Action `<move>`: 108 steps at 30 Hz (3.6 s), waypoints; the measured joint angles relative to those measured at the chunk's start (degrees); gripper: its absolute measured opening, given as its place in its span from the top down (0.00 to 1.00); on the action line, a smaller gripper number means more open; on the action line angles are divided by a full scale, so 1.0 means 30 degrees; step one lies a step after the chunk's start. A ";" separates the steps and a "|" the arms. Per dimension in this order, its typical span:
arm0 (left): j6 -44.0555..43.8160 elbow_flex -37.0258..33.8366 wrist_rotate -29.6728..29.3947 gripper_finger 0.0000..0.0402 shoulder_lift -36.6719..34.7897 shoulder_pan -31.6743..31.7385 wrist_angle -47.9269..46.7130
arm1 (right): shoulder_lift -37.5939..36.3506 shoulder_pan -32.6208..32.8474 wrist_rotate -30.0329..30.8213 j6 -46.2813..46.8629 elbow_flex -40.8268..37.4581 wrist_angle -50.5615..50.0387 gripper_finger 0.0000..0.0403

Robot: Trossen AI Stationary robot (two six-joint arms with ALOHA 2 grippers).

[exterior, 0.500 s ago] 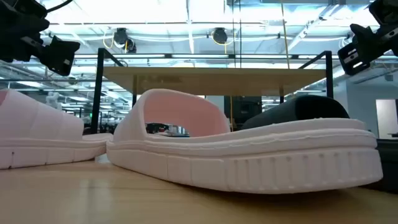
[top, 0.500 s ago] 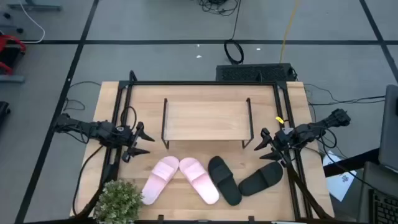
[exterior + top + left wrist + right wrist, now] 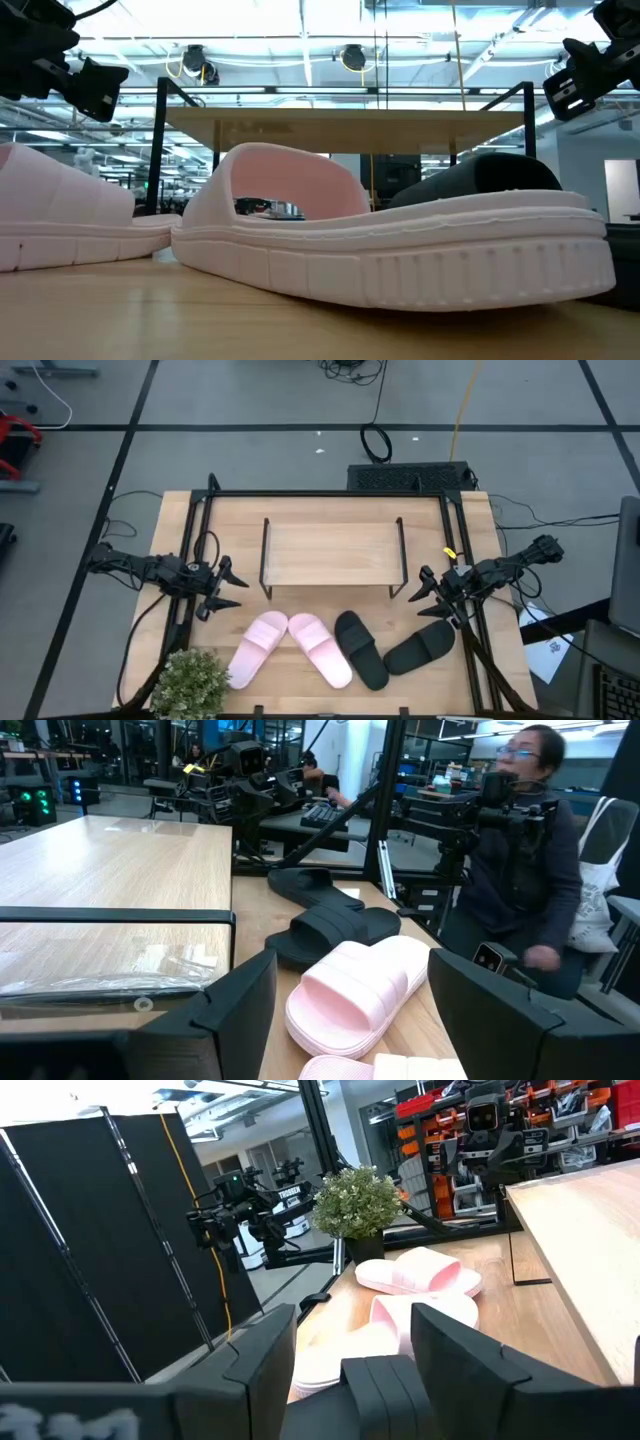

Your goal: Pick and place slides into the shelf

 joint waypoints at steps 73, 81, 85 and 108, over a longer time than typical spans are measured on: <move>-0.0490 -0.0007 -0.1515 0.36 0.0000 0.0000 0.6529 | 0.2671 -0.0001 0.0976 -0.5277 -0.0007 1.1693 0.53; -0.0611 -0.0007 -0.1508 0.36 0.0000 0.0000 0.7383 | 0.4860 0.0006 0.3161 -0.7463 -0.0007 1.4627 0.53; -0.1052 -0.0007 -0.1515 0.36 0.0000 0.0000 0.7300 | 0.5777 -0.0001 0.3164 -0.8628 -0.0007 1.6139 0.53; 0.0905 1.1895 -0.7214 0.36 1.4801 -0.4119 -0.1356 | 0.7541 -0.0038 0.7547 -0.9232 0.0007 1.7303 0.53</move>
